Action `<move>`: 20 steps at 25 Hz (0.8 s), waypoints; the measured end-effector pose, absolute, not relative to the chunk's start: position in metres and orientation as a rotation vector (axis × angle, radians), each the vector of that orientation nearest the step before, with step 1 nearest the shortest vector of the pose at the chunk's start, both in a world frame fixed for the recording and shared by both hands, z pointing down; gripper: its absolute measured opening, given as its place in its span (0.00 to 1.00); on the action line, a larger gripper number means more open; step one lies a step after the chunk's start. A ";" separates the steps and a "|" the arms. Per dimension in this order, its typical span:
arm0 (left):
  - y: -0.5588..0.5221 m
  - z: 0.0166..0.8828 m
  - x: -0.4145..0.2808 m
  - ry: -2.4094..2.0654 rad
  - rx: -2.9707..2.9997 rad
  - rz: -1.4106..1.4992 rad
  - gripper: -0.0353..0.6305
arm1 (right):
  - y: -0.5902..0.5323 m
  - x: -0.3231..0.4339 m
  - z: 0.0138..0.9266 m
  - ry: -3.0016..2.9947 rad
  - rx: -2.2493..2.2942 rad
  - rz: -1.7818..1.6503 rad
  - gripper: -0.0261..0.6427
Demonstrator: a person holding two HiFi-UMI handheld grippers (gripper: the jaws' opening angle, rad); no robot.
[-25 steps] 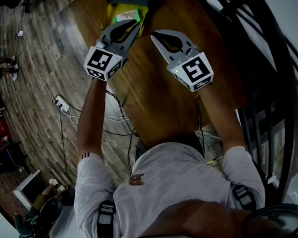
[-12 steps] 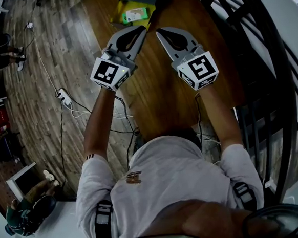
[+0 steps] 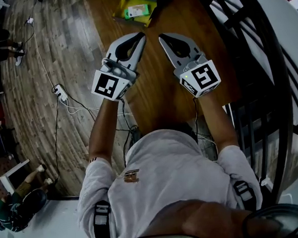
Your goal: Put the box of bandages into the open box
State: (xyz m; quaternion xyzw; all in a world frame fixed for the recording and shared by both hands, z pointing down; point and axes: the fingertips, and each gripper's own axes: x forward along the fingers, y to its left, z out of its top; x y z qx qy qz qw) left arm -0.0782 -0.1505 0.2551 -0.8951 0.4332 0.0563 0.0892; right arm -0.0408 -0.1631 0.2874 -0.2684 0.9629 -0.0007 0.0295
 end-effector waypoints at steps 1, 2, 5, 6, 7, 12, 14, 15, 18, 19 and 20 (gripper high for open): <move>-0.147 0.255 -0.079 1.291 -2.654 0.170 0.09 | -0.160 -0.041 0.288 2.970 -0.820 -0.001 0.09; -0.144 0.255 -0.081 1.294 -2.644 0.174 0.09 | -0.158 -0.041 0.288 2.970 -0.811 0.001 0.09; -0.133 0.253 -0.085 1.311 -2.624 0.200 0.09 | -0.150 -0.040 0.289 2.963 -0.803 -0.004 0.09; -0.130 0.252 -0.087 1.319 -2.621 0.216 0.09 | -0.147 -0.040 0.290 2.962 -0.803 -0.006 0.09; -0.128 0.251 -0.090 1.325 -2.620 0.237 0.09 | -0.145 -0.041 0.291 2.962 -0.803 -0.007 0.09; -0.112 0.249 -0.097 1.320 -2.610 0.306 0.09 | -0.129 -0.049 0.296 2.965 -0.787 0.001 0.09; -0.104 0.249 -0.098 1.313 -2.599 0.304 0.09 | -0.119 -0.053 0.295 2.971 -0.775 0.028 0.09; -0.100 0.249 -0.098 1.312 -2.595 0.311 0.09 | -0.114 -0.055 0.295 2.975 -0.766 0.042 0.09; -0.083 0.255 -0.098 1.329 -2.592 0.317 0.09 | -0.095 -0.057 0.296 2.976 -0.738 0.051 0.09; -0.079 0.257 -0.098 1.337 -2.589 0.314 0.09 | -0.090 -0.058 0.298 2.973 -0.731 0.044 0.09; -0.075 0.259 -0.099 1.344 -2.585 0.312 0.09 | -0.086 -0.058 0.299 2.970 -0.726 0.035 0.09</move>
